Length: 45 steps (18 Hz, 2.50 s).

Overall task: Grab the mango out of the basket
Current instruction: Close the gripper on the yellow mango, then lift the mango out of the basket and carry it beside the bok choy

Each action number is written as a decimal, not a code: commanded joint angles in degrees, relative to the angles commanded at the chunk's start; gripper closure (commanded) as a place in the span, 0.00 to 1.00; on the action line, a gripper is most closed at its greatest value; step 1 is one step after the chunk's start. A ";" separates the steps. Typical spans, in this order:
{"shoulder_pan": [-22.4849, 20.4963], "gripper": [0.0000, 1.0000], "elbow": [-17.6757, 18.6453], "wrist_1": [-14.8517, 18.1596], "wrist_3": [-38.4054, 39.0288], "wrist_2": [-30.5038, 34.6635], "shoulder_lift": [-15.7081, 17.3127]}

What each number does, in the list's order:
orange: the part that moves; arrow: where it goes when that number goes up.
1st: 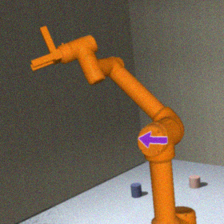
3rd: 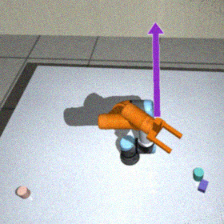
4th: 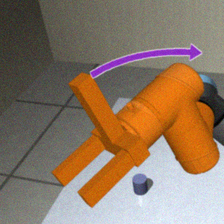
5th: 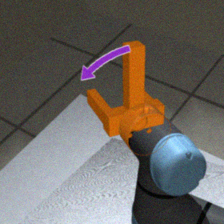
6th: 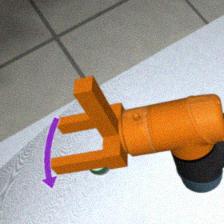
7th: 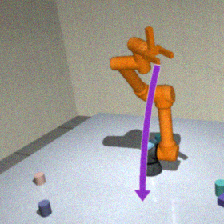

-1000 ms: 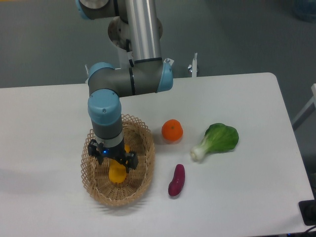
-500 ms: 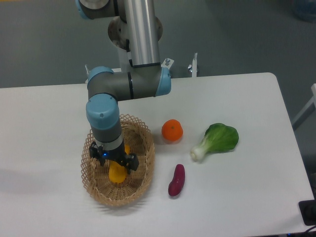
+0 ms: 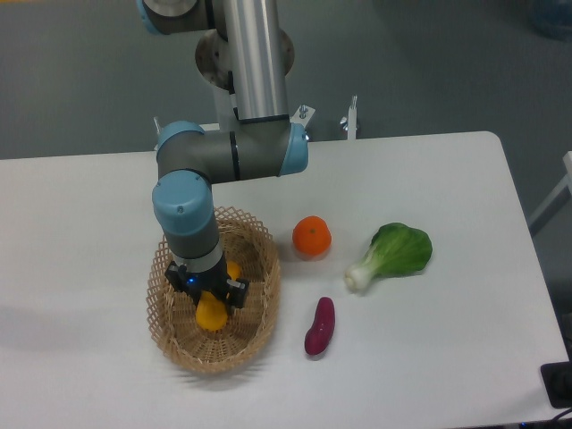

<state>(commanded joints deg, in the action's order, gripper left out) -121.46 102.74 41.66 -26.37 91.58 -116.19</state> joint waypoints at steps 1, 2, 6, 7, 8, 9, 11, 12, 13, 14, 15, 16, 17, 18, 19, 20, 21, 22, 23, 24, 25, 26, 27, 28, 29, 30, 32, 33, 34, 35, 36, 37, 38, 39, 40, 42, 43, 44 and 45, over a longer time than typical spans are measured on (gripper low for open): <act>0.00 0.45 0.00 0.00 -0.09 0.00 0.17; 0.00 0.45 0.00 0.00 -0.09 0.00 0.18; -0.09 0.45 -0.61 0.00 -0.70 -0.17 0.79; -0.09 0.45 -1.31 0.00 -0.79 -0.18 1.23; -0.35 0.45 -1.84 0.00 -0.88 -0.35 1.67; -1.05 0.45 -2.19 0.09 -1.05 -0.61 2.71; -3.50 0.45 -2.55 0.17 -1.49 -0.79 4.48; -4.39 0.45 -2.55 0.70 -3.06 -0.79 5.18; -5.26 0.45 -2.55 0.88 -4.90 -0.79 5.88; -6.23 0.45 -2.55 0.88 -6.49 -0.79 6.59; -7.46 0.45 -2.64 0.88 -7.72 -0.88 7.11; -8.86 0.45 -2.81 0.97 -8.95 -0.88 7.56; -9.83 0.45 -3.16 0.97 -10.62 -0.88 7.65; -10.71 0.45 -3.69 1.05 -12.37 -1.05 7.65; -11.77 0.45 -4.04 1.05 -14.22 -1.40 7.82; -13.08 0.45 -4.22 1.05 -15.98 -1.49 8.52; -14.23 0.45 -4.31 1.05 -17.74 -1.67 8.96; -15.46 0.45 -4.31 1.14 -19.67 -2.37 9.23; -16.69 0.45 -4.31 1.14 -21.43 -3.16 9.32; -18.00 0.45 -4.31 1.40 -23.27 -3.86 9.32; -19.32 0.45 -4.39 2.45 -25.29 -4.30 9.93; -20.64 0.45 -4.74 3.94 -27.66 -4.83 10.63; -21.79 0.45 -5.36 5.52 -30.03 -5.62 10.90; -22.93 0.45 -5.97 7.19 -31.97 -6.15 10.99; -24.07 0.45 -6.67 8.51 -33.47 -6.33 11.16; -24.78 0.45 -7.46 9.66 -34.62 -6.42 11.34; -25.83 0.45 -8.70 11.59 -36.64 -6.42 11.34; -26.54 0.45 -9.14 12.38 -37.35 -6.42 11.34; -26.72 0.45 -9.31 12.74 -38.05 -6.50 11.34; -27.07 0.45 -9.40 12.83 -38.67 -6.59 11.34; -27.51 0.45 -9.49 12.83 -38.85 -7.29 11.34; -27.86 0.45 -9.49 12.83 -38.85 -7.90 11.34; -27.95 0.45 -9.49 12.83 -38.85 -8.08 11.34; -27.95 0.45 -9.49 12.83 -38.85 -8.09 11.34; -27.95 0.45 -9.49 12.83 -38.85 -8.09 11.34; -27.95 0.45 -9.49 12.83 -38.76 -8.17 11.34; -27.95 0.45 -9.49 12.83 -38.76 -8.17 11.34; -27.95 0.45 -9.58 12.83 -38.76 -8.17 11.34; -27.95 0.45 -9.49 12.83 -38.76 -8.17 11.34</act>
<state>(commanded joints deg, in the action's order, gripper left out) -149.41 93.25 54.49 -65.13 83.41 -104.85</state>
